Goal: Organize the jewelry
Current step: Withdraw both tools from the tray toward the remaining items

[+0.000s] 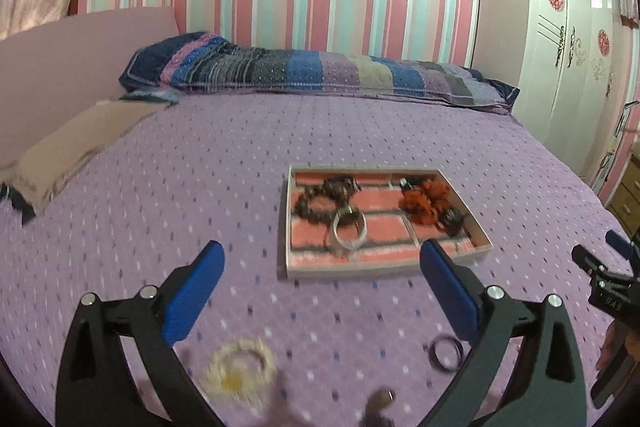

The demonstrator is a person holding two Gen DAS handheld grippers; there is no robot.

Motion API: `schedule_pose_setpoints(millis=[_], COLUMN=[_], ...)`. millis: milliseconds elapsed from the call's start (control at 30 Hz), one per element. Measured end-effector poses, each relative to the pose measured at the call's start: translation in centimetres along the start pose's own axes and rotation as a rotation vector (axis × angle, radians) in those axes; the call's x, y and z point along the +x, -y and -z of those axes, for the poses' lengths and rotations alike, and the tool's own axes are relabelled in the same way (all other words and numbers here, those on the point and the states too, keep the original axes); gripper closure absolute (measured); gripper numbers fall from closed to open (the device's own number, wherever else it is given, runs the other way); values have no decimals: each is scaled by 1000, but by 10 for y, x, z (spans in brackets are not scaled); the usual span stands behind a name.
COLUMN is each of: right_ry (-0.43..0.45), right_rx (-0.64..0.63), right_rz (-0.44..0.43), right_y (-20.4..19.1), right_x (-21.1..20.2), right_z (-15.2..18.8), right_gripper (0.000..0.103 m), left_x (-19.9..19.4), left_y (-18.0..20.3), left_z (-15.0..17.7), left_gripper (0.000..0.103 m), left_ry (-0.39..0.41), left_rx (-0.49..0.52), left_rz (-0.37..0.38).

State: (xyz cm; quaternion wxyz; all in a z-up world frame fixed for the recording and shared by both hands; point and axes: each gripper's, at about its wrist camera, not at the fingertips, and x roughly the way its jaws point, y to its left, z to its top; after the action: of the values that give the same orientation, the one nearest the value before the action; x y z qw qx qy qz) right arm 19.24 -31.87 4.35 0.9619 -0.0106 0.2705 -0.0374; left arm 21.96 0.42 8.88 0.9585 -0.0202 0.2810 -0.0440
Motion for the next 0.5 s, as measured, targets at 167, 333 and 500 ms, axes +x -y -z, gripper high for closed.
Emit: schedule_pose_setpoints(millis=[167,333,500], right_ry=[-17,-28,-93], right_rx=[-5,-19,6], right_rz=[32,59,52], right_y=[-1,0,7], right_x=[-15,-14,1], right_z=[52,84,101], right_gripper=[4,4,4], left_x=[-12,-8,2], left_y=[6,21,32], left_z=[51,96,120], left_gripper=[7,7,7], left_ry=[-46,-100,-138], left_rx=[-31,-11,34], left_rz=[32,47,56])
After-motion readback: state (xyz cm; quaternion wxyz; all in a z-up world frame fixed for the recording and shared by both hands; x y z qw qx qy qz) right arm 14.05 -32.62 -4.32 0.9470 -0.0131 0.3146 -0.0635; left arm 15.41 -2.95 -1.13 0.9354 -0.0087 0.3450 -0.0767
